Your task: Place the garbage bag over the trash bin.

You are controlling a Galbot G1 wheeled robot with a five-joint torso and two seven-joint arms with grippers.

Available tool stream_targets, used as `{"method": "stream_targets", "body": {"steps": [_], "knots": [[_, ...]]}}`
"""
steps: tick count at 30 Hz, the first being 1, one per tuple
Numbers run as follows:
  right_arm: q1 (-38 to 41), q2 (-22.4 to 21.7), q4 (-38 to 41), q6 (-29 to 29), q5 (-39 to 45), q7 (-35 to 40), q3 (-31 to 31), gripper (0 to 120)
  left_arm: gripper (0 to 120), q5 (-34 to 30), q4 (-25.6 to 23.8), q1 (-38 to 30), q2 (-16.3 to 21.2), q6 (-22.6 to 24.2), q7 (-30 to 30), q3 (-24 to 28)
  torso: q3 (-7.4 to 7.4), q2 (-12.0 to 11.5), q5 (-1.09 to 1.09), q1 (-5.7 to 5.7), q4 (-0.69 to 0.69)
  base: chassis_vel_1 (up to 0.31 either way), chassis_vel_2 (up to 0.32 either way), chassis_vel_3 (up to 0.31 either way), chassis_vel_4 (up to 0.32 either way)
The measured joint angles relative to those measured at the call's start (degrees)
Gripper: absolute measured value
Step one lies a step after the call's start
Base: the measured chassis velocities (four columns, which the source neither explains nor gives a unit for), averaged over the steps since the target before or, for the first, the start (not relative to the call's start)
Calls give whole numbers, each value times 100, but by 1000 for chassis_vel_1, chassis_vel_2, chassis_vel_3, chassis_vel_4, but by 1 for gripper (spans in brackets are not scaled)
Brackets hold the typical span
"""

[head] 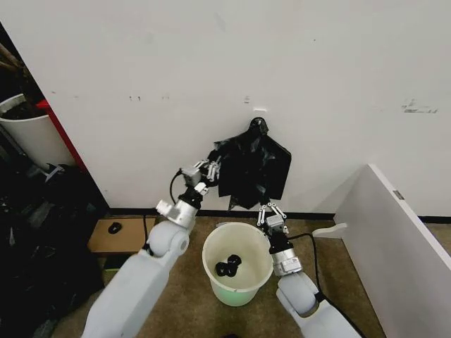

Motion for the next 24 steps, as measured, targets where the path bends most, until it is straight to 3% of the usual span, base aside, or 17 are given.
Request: {"method": "stream_targets", "body": {"steps": [9,16,19,24], "knots": [[-1056,-416,1318,-400,-68,531,-58,0,0,240,-800,1045,197,12,-221,-482,0,1,0,0,0,0,0,0,0],[-1921,-637,1861,-47,-588,671,0,0,0,548,-1377,1994,285,-9,-271,-1037,-1,1,-1,0,2,0,0,0,0],[-2091,-639,1901,92,-765,681,-11,0,0,724,-1463,2275,253,-13,-232,-1078,0,1,0,-1,-3,0,0,0,0],[-1926,-534,1810,156,-918,670,-95,0,0,826,-1312,2552,152,16,-145,-951,1,1,-1,0,2,0,0,0,0]]}}
